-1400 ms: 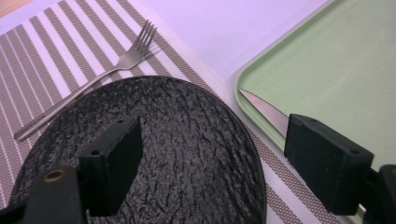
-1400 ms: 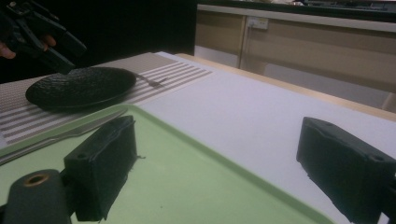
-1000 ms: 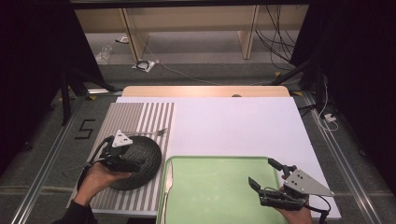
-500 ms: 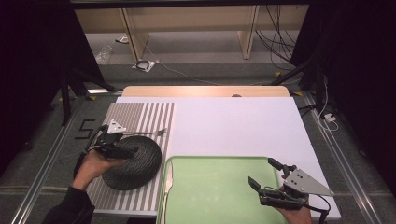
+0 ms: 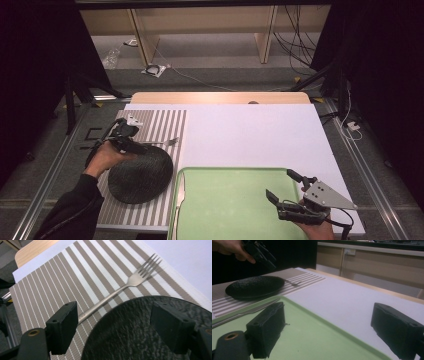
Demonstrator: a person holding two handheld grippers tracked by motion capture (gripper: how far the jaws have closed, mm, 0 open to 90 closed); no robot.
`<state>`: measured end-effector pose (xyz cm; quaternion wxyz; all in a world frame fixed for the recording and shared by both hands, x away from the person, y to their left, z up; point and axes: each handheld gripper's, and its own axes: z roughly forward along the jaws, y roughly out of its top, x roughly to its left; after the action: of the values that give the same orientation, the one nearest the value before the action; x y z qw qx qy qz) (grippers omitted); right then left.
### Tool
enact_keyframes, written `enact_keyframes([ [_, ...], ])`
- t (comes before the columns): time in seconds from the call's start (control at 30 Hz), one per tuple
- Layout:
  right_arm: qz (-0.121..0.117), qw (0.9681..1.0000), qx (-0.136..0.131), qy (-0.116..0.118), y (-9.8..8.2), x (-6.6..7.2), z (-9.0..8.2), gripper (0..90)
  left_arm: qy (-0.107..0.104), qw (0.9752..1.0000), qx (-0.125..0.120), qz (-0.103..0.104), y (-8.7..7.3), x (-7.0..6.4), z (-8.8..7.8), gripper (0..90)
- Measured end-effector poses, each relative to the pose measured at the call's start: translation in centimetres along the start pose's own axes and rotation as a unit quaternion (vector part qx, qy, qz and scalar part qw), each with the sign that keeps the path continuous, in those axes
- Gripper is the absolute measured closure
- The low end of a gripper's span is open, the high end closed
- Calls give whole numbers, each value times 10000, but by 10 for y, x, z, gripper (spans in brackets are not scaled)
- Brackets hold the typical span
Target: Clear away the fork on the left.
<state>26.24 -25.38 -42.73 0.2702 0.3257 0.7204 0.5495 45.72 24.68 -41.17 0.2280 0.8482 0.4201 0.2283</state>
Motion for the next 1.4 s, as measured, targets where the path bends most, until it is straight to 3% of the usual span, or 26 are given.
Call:
enact_keyframes([
  [0.33, 0, 10000, 85, 13, 0, 0, 1, 129, -77, 9992, 333, 183, 16, 15, 26, 238],
  [0.8, 12, 10000, 56, 34, -1, 1, 2, 129, -144, 9970, 685, 321, 29, 28, 49, 252],
  [1.17, 30, 10000, 50, 38, -1, 0, 3, 129, -322, 9924, 1086, 473, 37, 37, 70, 293],
  [1.3, 35, 10000, 55, 42, -2, 0, 3, 130, -365, 9882, 1301, 715, 40, 32, 75, 308],
  [1.4, 12, 10000, 65, 47, -2, 0, 3, 130, -478, 9861, 1392, 765, 42, 30, 79, 319],
])
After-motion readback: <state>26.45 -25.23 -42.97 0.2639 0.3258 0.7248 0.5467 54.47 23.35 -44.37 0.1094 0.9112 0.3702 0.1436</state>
